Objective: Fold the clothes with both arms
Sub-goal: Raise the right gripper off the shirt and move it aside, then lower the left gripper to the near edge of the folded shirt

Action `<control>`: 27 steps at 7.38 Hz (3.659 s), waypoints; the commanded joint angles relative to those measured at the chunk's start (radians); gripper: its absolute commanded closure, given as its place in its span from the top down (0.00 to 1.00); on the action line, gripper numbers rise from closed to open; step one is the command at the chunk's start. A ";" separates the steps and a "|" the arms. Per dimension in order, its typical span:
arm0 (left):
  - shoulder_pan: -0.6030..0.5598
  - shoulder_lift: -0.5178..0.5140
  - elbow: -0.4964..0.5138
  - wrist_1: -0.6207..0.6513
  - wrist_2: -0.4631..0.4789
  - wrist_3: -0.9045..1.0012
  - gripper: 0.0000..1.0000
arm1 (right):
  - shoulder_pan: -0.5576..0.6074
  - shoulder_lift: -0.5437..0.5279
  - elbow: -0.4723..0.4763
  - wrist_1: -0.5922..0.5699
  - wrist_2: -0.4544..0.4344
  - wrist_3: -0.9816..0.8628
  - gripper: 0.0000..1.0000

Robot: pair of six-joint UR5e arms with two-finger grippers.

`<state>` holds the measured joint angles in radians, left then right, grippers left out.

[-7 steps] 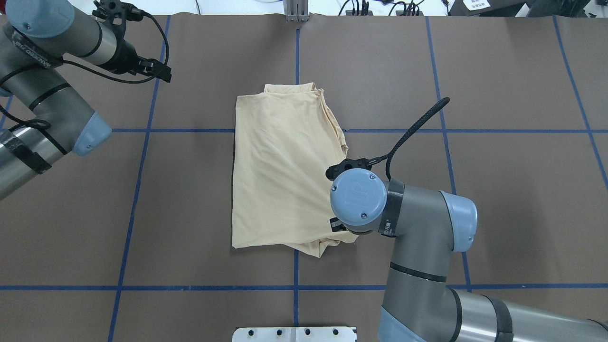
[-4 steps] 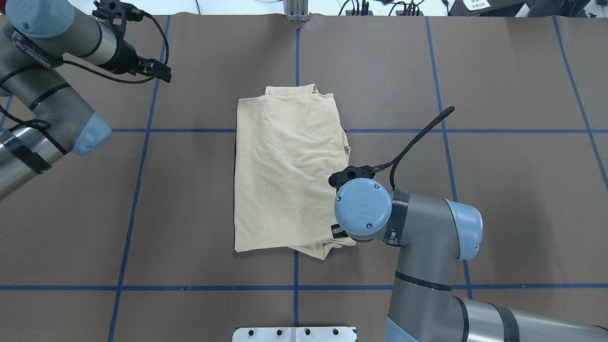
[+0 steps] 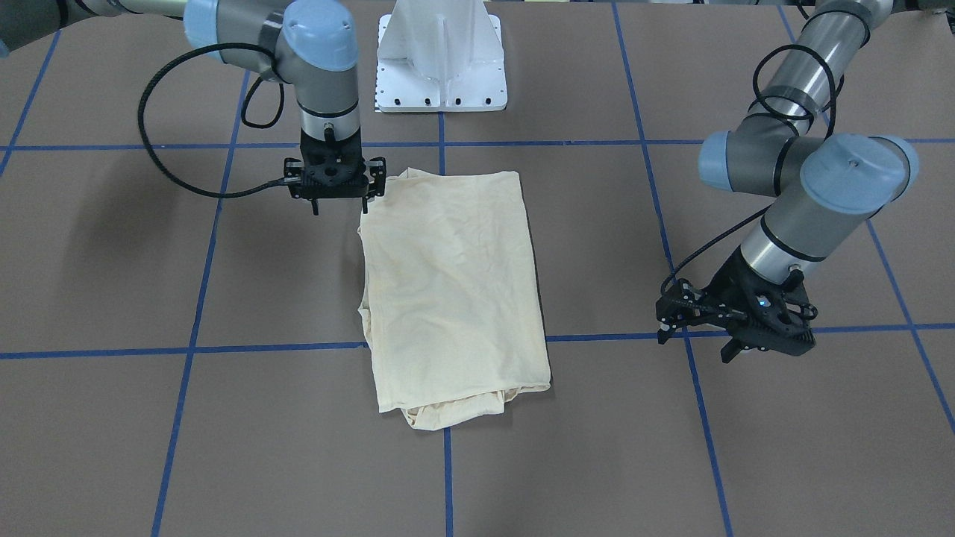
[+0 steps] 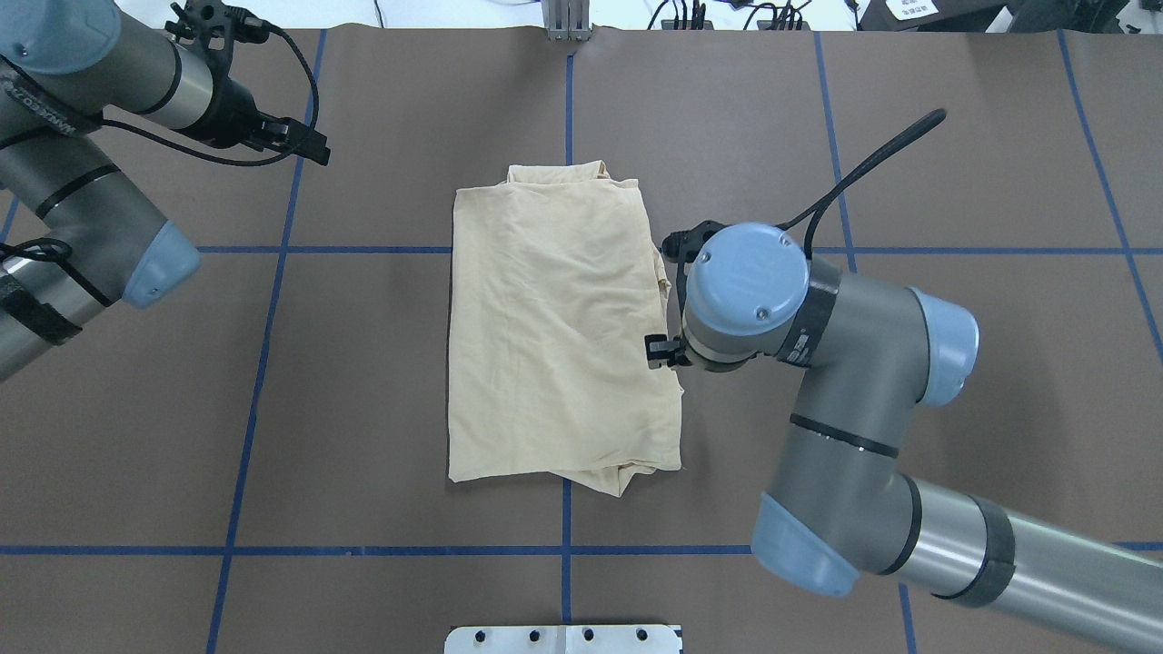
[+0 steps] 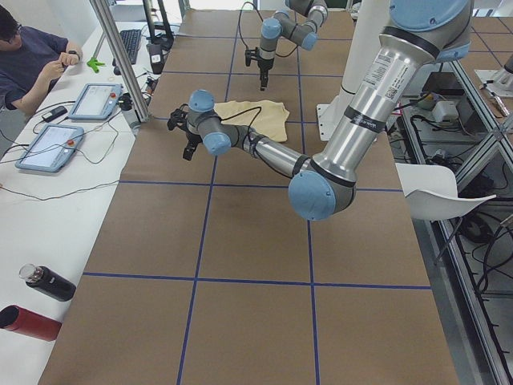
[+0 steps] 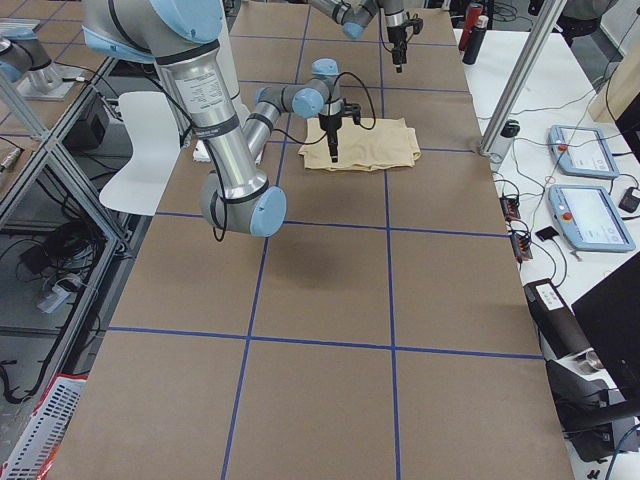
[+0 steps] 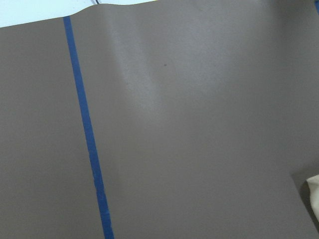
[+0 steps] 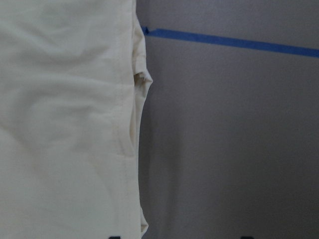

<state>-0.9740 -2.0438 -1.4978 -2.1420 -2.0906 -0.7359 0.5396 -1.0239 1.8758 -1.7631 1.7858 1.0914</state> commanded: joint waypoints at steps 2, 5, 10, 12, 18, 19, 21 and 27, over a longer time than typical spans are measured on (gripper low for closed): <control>0.099 0.044 -0.323 0.316 -0.022 -0.136 1.00 | 0.143 -0.104 0.019 0.156 0.107 -0.070 1.00; 0.355 0.069 -0.507 0.395 0.114 -0.458 1.00 | 0.241 -0.333 0.103 0.323 0.234 -0.160 1.00; 0.592 0.080 -0.443 0.355 0.276 -0.724 1.00 | 0.241 -0.355 0.120 0.323 0.227 -0.151 1.00; 0.607 0.080 -0.368 0.260 0.276 -0.766 1.00 | 0.241 -0.354 0.118 0.323 0.224 -0.148 1.00; 0.658 0.065 -0.317 0.240 0.337 -0.767 0.65 | 0.240 -0.349 0.118 0.323 0.222 -0.146 1.00; 0.656 0.070 -0.315 0.237 0.337 -0.767 0.65 | 0.240 -0.349 0.120 0.323 0.222 -0.145 1.00; 0.658 0.065 -0.303 0.235 0.336 -0.767 0.64 | 0.240 -0.349 0.121 0.323 0.222 -0.145 1.00; 0.656 0.068 -0.321 0.215 0.328 -0.774 0.09 | 0.235 -0.349 0.123 0.323 0.218 -0.133 1.00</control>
<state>-0.3175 -1.9780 -1.8083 -1.9269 -1.7598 -1.5075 0.7773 -1.3728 1.9987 -1.4404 2.0063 0.9500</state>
